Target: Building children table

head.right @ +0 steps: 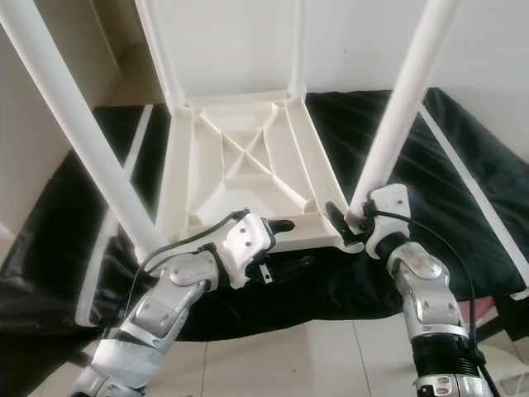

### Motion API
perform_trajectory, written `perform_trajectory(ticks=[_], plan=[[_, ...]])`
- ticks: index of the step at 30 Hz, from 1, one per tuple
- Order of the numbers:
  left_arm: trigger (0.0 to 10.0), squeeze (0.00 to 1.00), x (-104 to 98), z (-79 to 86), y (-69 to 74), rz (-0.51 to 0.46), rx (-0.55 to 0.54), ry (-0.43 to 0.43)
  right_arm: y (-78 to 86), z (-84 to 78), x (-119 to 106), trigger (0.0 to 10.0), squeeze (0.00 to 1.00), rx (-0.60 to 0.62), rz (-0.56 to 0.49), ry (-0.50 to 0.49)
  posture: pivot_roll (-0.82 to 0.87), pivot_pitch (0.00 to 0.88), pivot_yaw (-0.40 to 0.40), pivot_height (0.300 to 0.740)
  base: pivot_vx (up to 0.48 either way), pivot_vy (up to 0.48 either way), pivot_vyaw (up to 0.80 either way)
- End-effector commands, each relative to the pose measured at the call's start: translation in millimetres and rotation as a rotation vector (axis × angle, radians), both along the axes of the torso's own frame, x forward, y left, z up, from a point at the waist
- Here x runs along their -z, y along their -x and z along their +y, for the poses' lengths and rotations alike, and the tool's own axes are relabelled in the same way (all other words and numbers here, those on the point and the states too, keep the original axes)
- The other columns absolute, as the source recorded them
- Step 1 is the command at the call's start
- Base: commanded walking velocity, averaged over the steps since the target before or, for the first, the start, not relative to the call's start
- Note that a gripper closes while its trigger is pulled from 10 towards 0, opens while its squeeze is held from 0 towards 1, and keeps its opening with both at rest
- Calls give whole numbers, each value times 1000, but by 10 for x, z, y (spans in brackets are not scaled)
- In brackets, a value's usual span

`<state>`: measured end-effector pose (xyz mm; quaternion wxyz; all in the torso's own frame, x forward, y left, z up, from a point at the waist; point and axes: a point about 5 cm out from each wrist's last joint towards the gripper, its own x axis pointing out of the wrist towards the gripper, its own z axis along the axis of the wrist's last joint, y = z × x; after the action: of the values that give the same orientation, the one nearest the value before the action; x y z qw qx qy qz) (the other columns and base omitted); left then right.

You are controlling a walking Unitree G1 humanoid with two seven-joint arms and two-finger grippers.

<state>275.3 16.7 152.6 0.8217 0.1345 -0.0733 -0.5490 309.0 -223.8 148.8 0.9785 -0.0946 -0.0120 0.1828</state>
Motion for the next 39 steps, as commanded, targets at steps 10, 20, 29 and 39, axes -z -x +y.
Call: perform_trajectory(ticks=[10, 20, 29, 39], plan=[[10000, 0, 83, 69, -21, 28, -92, -18, -119, -28, 81, 0, 0, -76, 64, 47, -69, 54, -40, 740, 0, 0, 0], [10000, 0, 63, 137, -59, 25, -149, -8, -91, 28, 176, 10000, 0, -7, 83, -70, -56, 57, -34, 740, 0, 0, 0], [10000, 0, 67, 136, -70, -11, -153, -29, -87, 109, 214, 10000, 0, 250, 66, -170, -68, 66, -30, 740, 0, 0, 0], [10000, 0, 67, 132, -146, -19, -197, -38, 24, 261, 310, 10000, 0, 627, 72, -311, -94, 80, -11, 740, 0, 0, 0]])
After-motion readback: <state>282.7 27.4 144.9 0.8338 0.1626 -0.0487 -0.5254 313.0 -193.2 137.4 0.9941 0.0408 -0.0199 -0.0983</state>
